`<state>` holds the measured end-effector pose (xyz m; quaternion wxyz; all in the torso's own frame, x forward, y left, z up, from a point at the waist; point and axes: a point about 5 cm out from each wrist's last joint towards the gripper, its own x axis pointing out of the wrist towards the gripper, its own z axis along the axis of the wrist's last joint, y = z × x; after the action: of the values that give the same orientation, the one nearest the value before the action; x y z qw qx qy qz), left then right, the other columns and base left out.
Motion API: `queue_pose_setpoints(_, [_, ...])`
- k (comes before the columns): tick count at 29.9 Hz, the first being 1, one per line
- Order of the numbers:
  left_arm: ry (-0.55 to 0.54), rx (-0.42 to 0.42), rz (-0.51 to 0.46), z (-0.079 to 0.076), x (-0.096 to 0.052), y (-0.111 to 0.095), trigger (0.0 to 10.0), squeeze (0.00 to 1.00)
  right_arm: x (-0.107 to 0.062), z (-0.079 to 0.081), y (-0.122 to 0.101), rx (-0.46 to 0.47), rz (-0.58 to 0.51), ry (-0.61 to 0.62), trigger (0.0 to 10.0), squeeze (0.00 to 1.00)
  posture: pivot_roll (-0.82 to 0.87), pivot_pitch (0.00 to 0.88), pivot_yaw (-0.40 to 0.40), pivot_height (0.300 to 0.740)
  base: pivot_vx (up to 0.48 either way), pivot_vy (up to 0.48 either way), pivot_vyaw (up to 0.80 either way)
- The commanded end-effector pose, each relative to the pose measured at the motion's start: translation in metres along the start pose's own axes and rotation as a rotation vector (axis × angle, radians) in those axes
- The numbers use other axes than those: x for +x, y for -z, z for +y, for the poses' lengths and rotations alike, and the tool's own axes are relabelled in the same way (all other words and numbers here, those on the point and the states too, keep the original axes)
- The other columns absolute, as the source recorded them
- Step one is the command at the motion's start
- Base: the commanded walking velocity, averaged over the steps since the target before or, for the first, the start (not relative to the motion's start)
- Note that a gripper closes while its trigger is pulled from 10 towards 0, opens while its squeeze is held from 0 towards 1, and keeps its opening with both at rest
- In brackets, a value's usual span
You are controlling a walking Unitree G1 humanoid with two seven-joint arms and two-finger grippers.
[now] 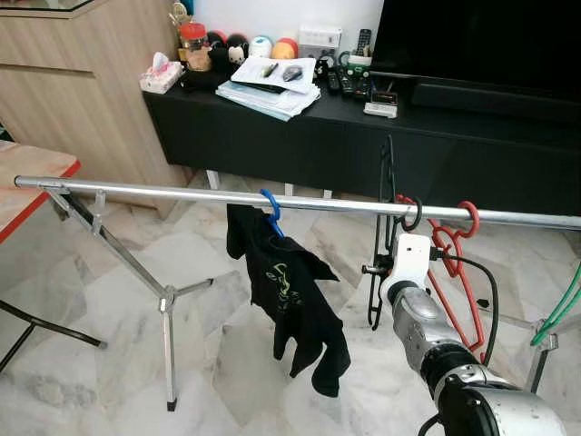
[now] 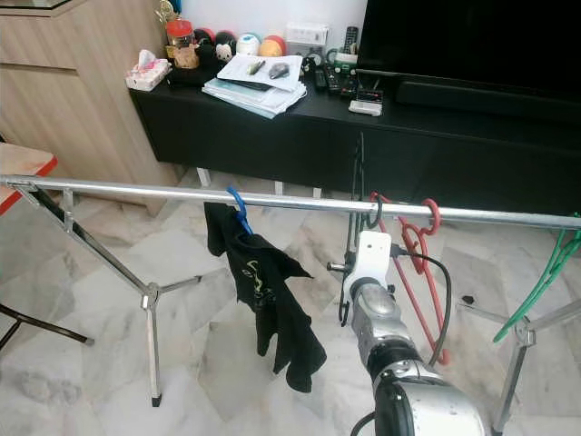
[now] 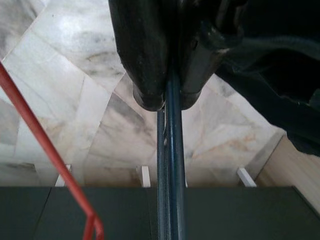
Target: Hang hanger
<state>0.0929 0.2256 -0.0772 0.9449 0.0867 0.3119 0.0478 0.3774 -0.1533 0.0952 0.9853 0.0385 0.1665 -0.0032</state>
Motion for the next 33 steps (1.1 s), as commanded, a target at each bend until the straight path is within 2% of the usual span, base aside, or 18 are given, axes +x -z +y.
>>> queue_pose_setpoints(1, [0.021, 0.013, 0.051, -0.001, -0.007, 0.011, 10.0, 0.00, 0.000, 0.002, 0.001, -0.028, 0.025, -0.004, 10.0, 0.00, 0.25, 0.200, 0.003, 0.740, 0.000, 0.000, 0.00])
queue_pose_setpoints(4, [0.022, 0.012, 0.057, -0.001, -0.007, 0.011, 10.0, 0.00, 0.000, 0.003, 0.003, -0.029, 0.040, -0.007, 10.0, 0.00, 0.26, 0.200, 0.003, 0.740, 0.000, 0.000, 0.00])
queue_pose_setpoints(9, [0.029, 0.010, 0.071, -0.001, -0.007, 0.012, 10.0, 0.00, -0.002, 0.003, 0.017, -0.054, 0.129, 0.006, 10.0, 0.00, 0.26, 0.199, 0.003, 0.740, 0.000, 0.000, 0.00])
queue_pose_setpoints(14, [0.036, 0.010, 0.088, -0.001, -0.007, 0.014, 10.0, 0.00, -0.002, 0.002, 0.021, -0.009, 0.152, 0.018, 10.0, 0.00, 0.26, 0.197, 0.005, 0.740, 0.000, 0.000, 0.00])
queue_pose_setpoints(15, [0.038, 0.010, 0.093, -0.001, -0.007, 0.015, 10.0, 0.00, -0.002, 0.001, 0.020, 0.023, 0.154, 0.024, 10.0, 0.00, 0.26, 0.196, 0.005, 0.740, 0.000, 0.000, 0.00])
queue_pose_setpoints(17, [0.038, 0.010, 0.094, -0.001, -0.007, 0.015, 10.0, 0.00, -0.002, 0.001, 0.019, 0.031, 0.152, 0.026, 10.0, 0.00, 0.26, 0.196, 0.005, 0.740, 0.000, 0.000, 0.00])
queue_pose_setpoints(22, [0.038, 0.007, 0.101, -0.001, -0.009, 0.018, 10.0, 0.00, 0.001, -0.001, 0.005, 0.032, 0.105, 0.027, 10.0, 0.00, 0.26, 0.201, 0.003, 0.740, 0.000, 0.000, 0.00])
queue_pose_setpoints(33, [0.038, 0.007, 0.120, 0.000, -0.025, 0.029, 10.0, 0.00, 0.001, 0.002, 0.001, 0.016, 0.098, 0.018, 10.0, 0.00, 0.27, 0.231, 0.012, 0.740, 0.000, 0.000, 0.00])
